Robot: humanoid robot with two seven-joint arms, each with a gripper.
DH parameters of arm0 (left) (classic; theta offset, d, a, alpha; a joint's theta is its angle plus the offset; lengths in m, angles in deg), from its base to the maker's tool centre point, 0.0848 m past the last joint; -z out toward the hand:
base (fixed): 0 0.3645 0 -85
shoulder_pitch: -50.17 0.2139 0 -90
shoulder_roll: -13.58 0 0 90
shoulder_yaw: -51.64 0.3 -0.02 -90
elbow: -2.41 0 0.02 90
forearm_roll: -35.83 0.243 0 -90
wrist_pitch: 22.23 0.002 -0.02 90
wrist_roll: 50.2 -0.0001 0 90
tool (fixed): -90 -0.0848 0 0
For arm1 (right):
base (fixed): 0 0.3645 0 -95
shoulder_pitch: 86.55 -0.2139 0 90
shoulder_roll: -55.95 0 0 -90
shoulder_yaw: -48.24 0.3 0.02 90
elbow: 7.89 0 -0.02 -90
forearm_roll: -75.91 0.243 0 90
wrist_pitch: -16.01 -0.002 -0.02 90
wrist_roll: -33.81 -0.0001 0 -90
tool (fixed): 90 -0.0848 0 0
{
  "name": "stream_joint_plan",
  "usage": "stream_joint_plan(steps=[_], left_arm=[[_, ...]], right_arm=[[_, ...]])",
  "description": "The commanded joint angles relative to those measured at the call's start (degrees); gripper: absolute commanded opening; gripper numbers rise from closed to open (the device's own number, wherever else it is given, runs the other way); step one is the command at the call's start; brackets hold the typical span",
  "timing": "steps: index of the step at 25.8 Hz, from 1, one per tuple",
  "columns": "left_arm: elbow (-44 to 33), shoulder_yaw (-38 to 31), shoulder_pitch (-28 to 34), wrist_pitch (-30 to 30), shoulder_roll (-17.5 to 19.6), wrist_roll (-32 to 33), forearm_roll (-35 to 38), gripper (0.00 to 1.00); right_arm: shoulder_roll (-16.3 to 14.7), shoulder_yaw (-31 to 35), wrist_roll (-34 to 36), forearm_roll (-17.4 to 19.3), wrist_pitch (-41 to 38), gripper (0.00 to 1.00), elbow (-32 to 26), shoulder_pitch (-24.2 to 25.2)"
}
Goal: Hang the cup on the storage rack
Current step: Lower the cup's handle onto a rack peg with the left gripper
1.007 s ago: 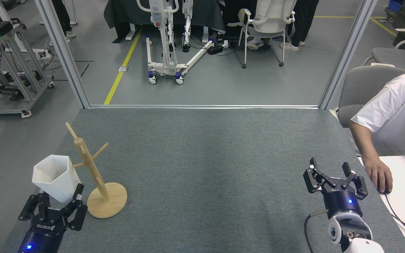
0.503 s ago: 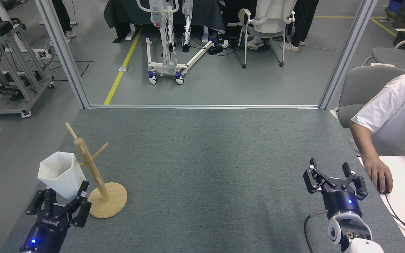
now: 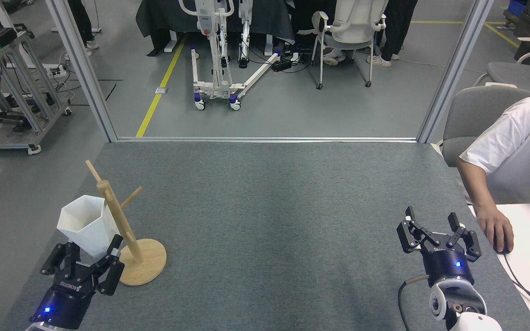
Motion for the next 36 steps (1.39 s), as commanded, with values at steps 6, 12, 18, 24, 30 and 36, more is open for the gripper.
stream_joint_plan(steps=[6, 12, 18, 24, 30, 36], left_arm=[[1.6, 2.2, -0.5, -0.1, 0.4, 0.1, 0.1, 0.0], [1.6, 2.2, -0.5, 0.3, 0.2, 0.3, 0.1, 0.17], [1.5, 2.1, -0.5, 0.6, 0.0, 0.7, -0.1, 0.47], [1.1, 1.6, -0.6, 1.3, -0.1, 0.7, -0.7, 0.93], [1.4, 1.7, -0.5, 1.9, 0.0, 0.7, -0.7, 0.98], [1.4, 1.7, -0.4, 1.6, 0.2, 0.7, -0.7, 0.98]], right_arm=[[0.0, 0.0, 0.0, 0.0, 0.0, 0.99, 0.1, -0.1], [0.0, 0.0, 0.0, 0.0, 0.0, 0.99, 0.0, -0.1], [0.7, 0.0, 0.0, -0.1, 0.0, 0.99, 0.0, -0.2], [0.9, 0.0, -0.1, -0.1, 0.0, 0.99, 0.0, -0.3], [0.9, 0.0, 0.0, -0.1, 0.0, 0.99, 0.1, -0.5], [1.5, 0.0, -0.1, -0.1, 0.0, 0.99, 0.1, -0.5]])
